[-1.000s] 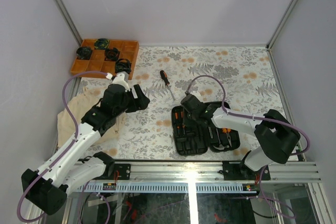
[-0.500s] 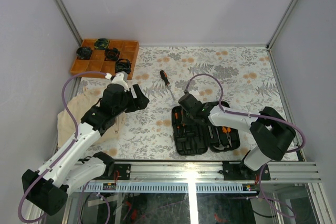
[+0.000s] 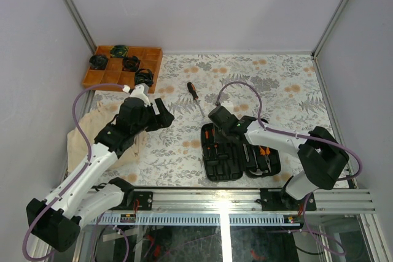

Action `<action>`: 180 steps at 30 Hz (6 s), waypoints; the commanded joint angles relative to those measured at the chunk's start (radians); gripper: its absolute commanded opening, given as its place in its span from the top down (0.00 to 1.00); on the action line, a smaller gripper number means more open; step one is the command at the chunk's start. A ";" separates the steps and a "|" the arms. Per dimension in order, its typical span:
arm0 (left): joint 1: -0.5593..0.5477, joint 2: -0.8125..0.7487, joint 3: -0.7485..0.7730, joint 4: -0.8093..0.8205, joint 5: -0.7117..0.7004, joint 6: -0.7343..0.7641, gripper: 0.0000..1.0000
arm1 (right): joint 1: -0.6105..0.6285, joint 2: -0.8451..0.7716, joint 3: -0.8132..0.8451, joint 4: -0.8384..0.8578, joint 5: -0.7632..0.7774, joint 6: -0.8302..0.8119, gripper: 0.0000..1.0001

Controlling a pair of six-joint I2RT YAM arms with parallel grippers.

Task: Sort the tools into containers
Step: Place the screwdriver in the storage box, then pick up the screwdriver from the center of the board.

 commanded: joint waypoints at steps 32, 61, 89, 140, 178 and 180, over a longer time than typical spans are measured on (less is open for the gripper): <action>0.052 0.023 -0.012 0.035 0.069 0.010 0.23 | 0.013 0.249 0.200 -0.245 -0.063 -0.095 0.84; 0.070 0.026 -0.015 0.052 0.133 0.007 0.23 | 0.016 0.516 0.271 -0.380 -0.152 -0.124 1.00; 0.074 -0.111 0.029 -0.124 0.066 0.099 0.22 | -0.171 0.016 0.344 -0.043 -0.129 -0.415 0.32; 0.073 -0.148 -0.021 -0.087 0.011 0.080 0.22 | -0.263 0.925 1.199 -0.185 -0.328 -0.651 0.87; 0.076 -0.266 -0.035 -0.055 0.018 0.081 0.16 | -0.120 -0.100 0.019 0.705 -0.577 -0.822 1.00; 0.076 -0.261 -0.036 -0.051 0.033 0.079 0.16 | -0.100 -0.133 -0.040 0.731 -0.641 -0.880 1.00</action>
